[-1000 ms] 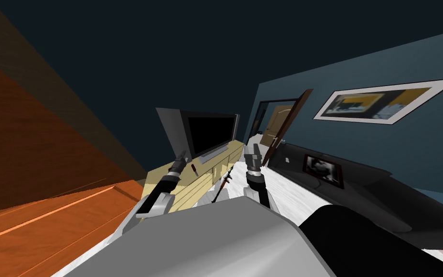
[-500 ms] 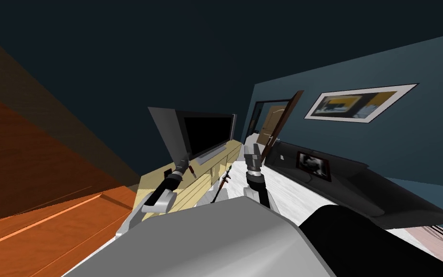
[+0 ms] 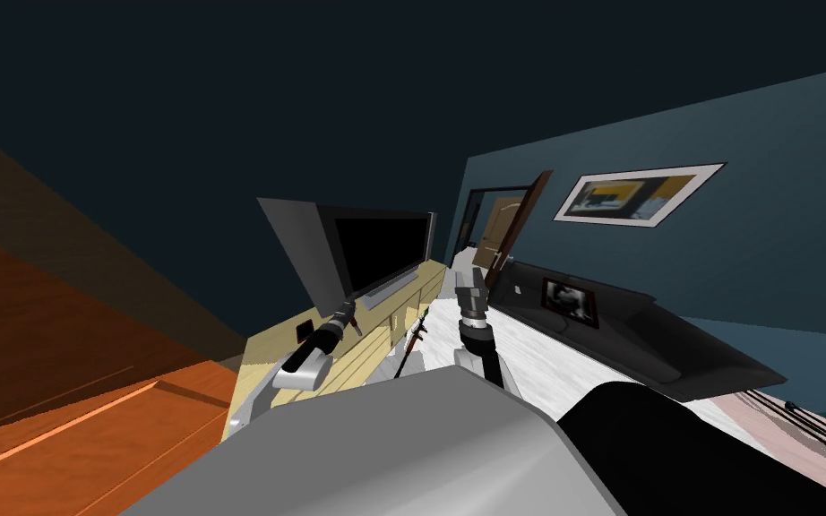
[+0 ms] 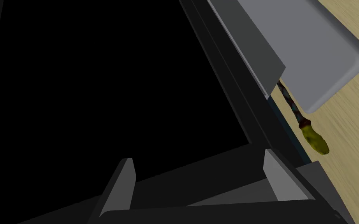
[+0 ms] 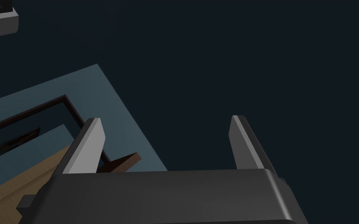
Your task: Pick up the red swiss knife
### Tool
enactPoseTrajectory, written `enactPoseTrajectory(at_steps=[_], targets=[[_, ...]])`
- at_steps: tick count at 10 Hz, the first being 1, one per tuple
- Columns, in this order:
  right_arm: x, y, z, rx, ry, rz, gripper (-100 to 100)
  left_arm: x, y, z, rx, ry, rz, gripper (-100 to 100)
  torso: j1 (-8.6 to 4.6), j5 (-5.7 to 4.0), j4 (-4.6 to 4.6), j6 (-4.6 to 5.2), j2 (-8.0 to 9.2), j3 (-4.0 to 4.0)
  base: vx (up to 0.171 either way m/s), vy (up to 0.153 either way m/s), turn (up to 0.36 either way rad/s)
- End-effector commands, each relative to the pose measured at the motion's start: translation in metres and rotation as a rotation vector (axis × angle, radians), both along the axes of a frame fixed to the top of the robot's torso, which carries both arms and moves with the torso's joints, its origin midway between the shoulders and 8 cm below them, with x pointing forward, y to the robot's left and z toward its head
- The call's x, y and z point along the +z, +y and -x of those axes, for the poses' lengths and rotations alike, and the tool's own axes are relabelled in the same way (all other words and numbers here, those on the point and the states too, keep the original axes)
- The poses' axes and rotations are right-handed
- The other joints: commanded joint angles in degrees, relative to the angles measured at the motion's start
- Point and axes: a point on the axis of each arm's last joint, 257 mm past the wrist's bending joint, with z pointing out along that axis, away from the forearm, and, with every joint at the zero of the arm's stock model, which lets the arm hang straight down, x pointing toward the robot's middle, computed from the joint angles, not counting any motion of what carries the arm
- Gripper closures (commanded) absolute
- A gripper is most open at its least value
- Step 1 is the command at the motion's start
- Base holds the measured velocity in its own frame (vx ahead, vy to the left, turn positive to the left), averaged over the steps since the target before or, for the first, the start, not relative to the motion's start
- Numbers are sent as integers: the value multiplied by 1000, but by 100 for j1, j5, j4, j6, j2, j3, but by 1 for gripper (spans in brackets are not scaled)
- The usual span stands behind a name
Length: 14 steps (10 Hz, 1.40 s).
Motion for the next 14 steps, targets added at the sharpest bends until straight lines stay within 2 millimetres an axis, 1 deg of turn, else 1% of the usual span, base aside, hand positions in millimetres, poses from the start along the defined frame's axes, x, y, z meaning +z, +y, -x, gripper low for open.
enactPoseTrajectory(at_steps=[1, 2, 3, 4, 5, 6, 7, 9, 10, 11, 12, 14], targets=[[0, 0, 0, 0, 0, 0, 0, -14, 3, -2, -1, 41, -16, -100, 0, 0, 0, 0, 0, 0, 20, 2, -60], [0, 0, 0, 0, 0, 0, 0, -36, 7, -2, -3, 103, -44, -100, 1, 0, 0, -2, 1, 0, 25, -5, -114], [0, 0, 0, 0, 0, 0, 0, -36, 7, -2, -3, 103, -44, -100, 0, 0, 0, -1, 0, 0, 22, 0, -48], [0, 0, 0, 0, 0, 0, 0, -57, 12, -1, -4, 167, -73, -100, 0, 0, 0, -2, 0, 0, 30, -4, -97], [0, 0, 0, 0, 0, 0, 0, -57, 12, -1, -4, 167, -73, -100, 0, 0, -1, -1, -2, -1, 26, -2, -54], [0, 0, 0, 0, 0, 0, 0, -78, 19, 2, -4, 228, -103, -100, -1, 0, 0, -2, -1, -1, 28, -6, -98], [0, 0, 0, 0, 0, 0, 0, -79, 19, 2, -4, 231, -104, -100, -2, 0, -1, -1, -1, -1, 18, -4, -49], [0, 0, 0, 0, 0, 0, 0, -118, 38, 9, 0, 344, -164, -100, -3, -1, 0, -1, -1, -1, 37, -11, -138], [0, 0, 0, 0, 0, 0, 0, -122, 39, 11, 1, 362, -167, -100, -3, -1, -2, -1, -7, -4, 39, -10, -37], [0, 0, 0, 0, 0, 0, 0, -140, 50, 16, 5, 417, -197, -100, -4, -1, -1, -4, -5, -3, 48, -18, -68], [0, 0, 0, 0, 0, 0, 0, -142, 51, 17, 6, 427, -199, -100, -5, -2, -2, -2, -8, -5, 45, -16, -42], [0, 0, 0, 0, 0, 0, 0, -177, 79, 31, 17, 542, -261, -100, -9, -2, -2, -2, -10, -6, 60, -32, -128]])
